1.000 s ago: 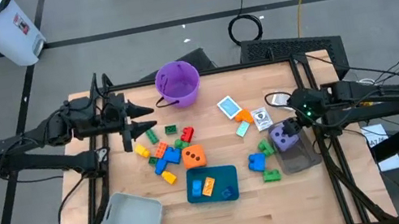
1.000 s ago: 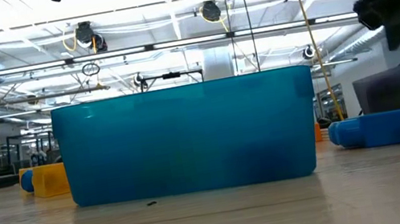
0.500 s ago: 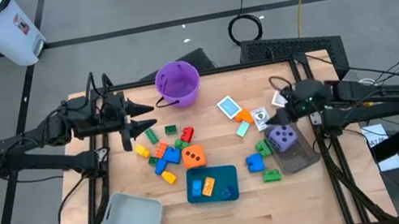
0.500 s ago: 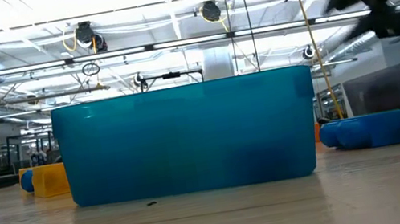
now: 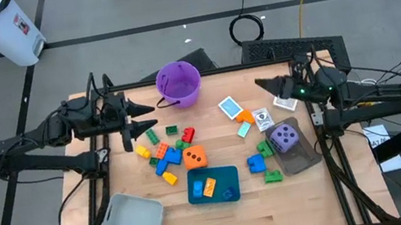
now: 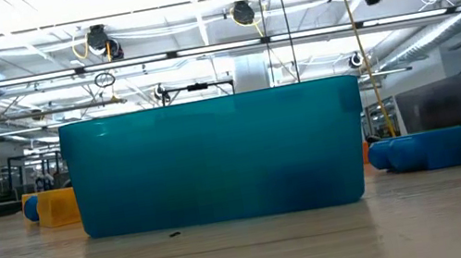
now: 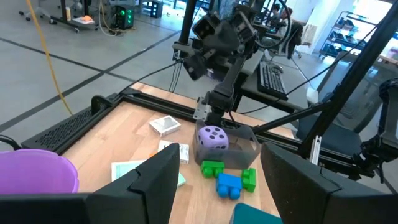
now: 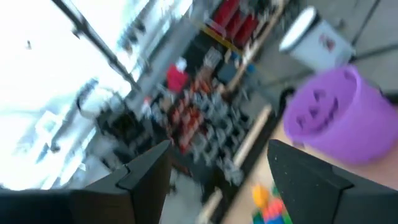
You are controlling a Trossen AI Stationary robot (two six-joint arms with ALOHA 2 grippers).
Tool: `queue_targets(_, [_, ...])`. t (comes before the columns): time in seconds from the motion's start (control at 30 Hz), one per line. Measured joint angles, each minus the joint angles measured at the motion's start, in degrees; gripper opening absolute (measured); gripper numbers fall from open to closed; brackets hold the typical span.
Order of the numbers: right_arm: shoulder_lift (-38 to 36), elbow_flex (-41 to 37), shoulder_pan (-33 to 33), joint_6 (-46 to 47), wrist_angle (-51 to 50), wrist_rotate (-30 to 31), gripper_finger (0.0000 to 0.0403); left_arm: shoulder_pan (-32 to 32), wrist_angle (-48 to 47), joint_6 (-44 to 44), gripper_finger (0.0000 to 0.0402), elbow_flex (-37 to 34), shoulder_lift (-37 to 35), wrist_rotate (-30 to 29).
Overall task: Pick & Place Toys
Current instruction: Put the brown deck of cards into the gray bin
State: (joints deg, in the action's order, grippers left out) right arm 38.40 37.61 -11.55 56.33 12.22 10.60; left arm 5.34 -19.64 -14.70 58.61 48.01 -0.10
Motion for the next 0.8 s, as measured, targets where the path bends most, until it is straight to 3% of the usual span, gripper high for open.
queue_targets(0.13, [3.12,0.02,-0.45,-4.44,7.04,1.32,0.0254,0.0,0.09,-0.01,0.0232,0.0,0.0,0.0])
queue_targets(0.23, [5.21,1.94,-0.51,-8.76,4.71,1.5,0.0254,0.0,0.2,0.0,0.0232,0.0,-0.01,0.0])
queue_targets(0.3, [6.69,4.89,-0.95,-11.27,-3.85,1.92,0.0254,0.0,0.2,0.01,0.0232,0.0,0.0,-0.05])
queue_targets(0.57, [17.22,23.44,-5.8,-23.32,-55.57,2.95,0.0254,0.0,0.22,0.96,0.0232,0.0,-0.02,-2.66])
queue_targets(0.8, [26.61,31.01,-8.42,-41.33,-75.89,2.71,0.0254,-0.01,0.22,0.74,0.0232,0.0,-0.01,-2.95])
